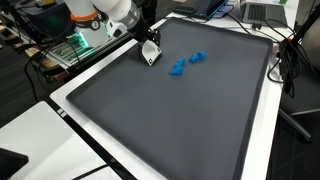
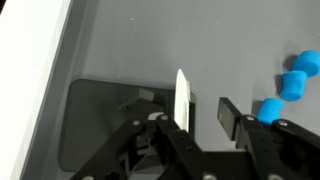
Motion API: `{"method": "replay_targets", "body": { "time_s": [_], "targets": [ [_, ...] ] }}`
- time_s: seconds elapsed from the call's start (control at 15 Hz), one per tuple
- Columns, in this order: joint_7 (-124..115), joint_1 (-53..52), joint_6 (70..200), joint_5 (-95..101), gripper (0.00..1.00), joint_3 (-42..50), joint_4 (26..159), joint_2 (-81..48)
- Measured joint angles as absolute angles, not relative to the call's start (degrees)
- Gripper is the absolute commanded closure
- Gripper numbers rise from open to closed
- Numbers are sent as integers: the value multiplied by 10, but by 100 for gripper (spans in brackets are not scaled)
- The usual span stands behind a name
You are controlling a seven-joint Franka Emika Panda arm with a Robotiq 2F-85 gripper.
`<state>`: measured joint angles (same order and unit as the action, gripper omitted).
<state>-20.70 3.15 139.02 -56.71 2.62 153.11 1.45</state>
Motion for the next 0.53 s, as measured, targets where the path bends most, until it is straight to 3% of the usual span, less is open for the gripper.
{"method": "replay_targets", "body": {
  "time_s": [0.2, 0.53],
  "targets": [
    [-207, 32, 1390, -566, 0, 26, 1532, 21],
    [-215, 32, 1390, -550, 0, 26, 1534, 41]
  ]
}}
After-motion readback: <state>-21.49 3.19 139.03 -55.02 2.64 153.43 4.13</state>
